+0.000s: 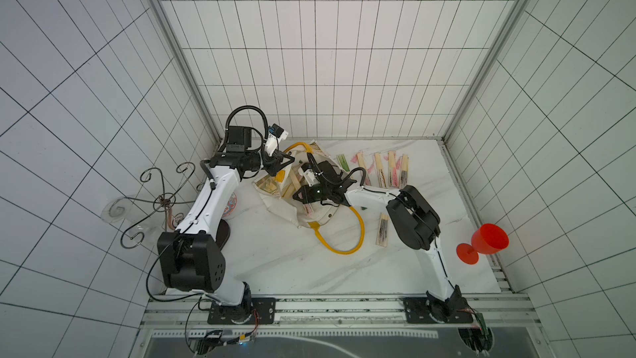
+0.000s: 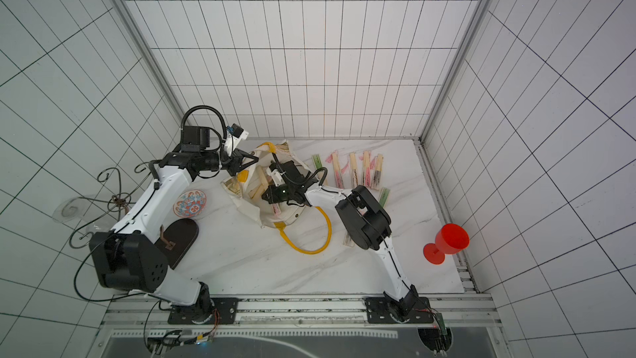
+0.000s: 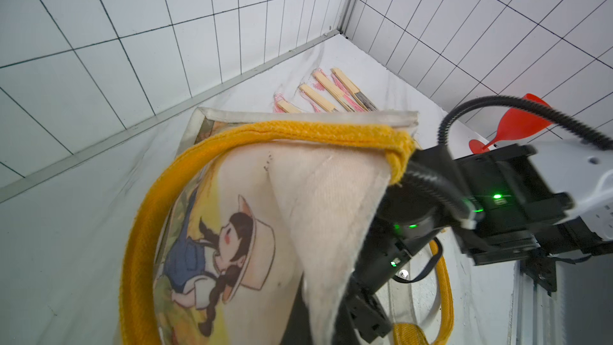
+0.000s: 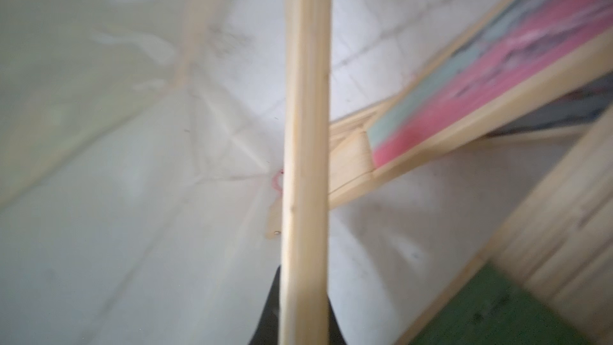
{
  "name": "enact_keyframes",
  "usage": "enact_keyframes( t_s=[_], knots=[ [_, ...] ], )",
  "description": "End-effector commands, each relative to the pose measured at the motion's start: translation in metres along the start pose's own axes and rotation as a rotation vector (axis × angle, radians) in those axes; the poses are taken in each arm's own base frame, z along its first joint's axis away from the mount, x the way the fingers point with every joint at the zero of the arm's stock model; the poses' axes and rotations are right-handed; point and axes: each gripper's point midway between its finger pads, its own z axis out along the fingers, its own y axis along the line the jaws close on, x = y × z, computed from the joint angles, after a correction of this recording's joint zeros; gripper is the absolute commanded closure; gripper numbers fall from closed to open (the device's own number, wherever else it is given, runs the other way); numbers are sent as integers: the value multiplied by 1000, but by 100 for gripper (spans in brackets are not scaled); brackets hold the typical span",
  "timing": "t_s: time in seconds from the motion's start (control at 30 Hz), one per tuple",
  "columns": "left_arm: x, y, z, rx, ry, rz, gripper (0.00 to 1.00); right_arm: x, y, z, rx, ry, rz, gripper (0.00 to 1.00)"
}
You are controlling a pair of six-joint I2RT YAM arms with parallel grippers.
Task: Take out the folding fans from the tote bags
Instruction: Pick up the folding fan from the canvas bag.
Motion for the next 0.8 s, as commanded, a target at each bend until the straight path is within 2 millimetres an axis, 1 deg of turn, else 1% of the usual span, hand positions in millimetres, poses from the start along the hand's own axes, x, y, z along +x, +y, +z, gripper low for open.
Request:
enact_keyframes(
  t_s=[0.0, 0.17, 0.37, 0.57, 0.67, 0.77],
  knots=[
    [-25, 4, -15, -59, -88, 69, 100, -24, 20, -33, -4, -119, -76, 100],
    [-33, 12, -20, -113, -114, 56, 100, -28, 29, -49, -9, -140, -83, 100],
    [-39, 26, -27, -219, -130, 50, 100, -24, 35, -66, -15, -135, -79, 100],
    [-41, 42, -38, -345, -130, 52, 100, -14, 33, -93, -8, -122, -70, 100],
    [-39, 52, -45, -417, -120, 49, 100, -5, 34, -111, -8, -118, -66, 100],
    [-37, 57, -52, -466, -112, 56, 100, 8, 34, -129, -5, -116, -53, 100]
  ],
)
